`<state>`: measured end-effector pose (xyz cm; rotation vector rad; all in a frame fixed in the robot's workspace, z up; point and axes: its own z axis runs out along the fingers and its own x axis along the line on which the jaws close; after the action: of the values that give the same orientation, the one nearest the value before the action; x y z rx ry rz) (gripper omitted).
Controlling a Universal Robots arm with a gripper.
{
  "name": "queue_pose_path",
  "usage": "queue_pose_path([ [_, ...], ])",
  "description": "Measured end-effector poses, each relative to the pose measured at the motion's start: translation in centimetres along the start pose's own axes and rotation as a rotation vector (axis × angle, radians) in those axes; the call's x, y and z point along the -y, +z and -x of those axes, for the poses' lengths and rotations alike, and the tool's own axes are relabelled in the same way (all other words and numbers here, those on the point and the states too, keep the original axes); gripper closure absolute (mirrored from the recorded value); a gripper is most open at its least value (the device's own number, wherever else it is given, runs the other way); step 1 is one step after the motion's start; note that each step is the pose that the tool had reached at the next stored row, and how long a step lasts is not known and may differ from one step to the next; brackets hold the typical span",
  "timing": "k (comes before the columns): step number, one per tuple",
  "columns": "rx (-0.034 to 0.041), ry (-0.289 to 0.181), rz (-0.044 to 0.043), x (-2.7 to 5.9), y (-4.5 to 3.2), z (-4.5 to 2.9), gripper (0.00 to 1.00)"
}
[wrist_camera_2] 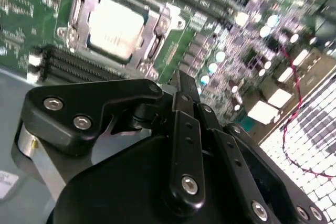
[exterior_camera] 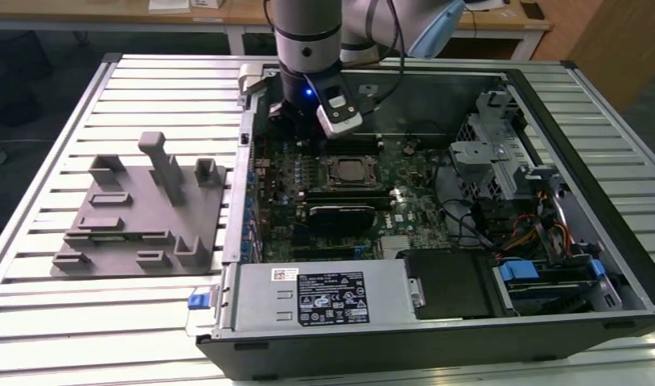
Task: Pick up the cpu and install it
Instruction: 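Install the first cpu locking lever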
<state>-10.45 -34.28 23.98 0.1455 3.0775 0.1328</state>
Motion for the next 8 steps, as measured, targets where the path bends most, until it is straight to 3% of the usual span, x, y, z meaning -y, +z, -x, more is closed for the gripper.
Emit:
queue_pose_path([
  [5,-0.0079,0.003,0.0869,0.03,0.00,-0.04,0.89],
  [6,-0.0094,0.003,0.1006,0.04,0.00,-0.06,0.89],
  [8,-0.0102,0.004,0.1103,0.10,-0.02,-0.25,0.89],
])
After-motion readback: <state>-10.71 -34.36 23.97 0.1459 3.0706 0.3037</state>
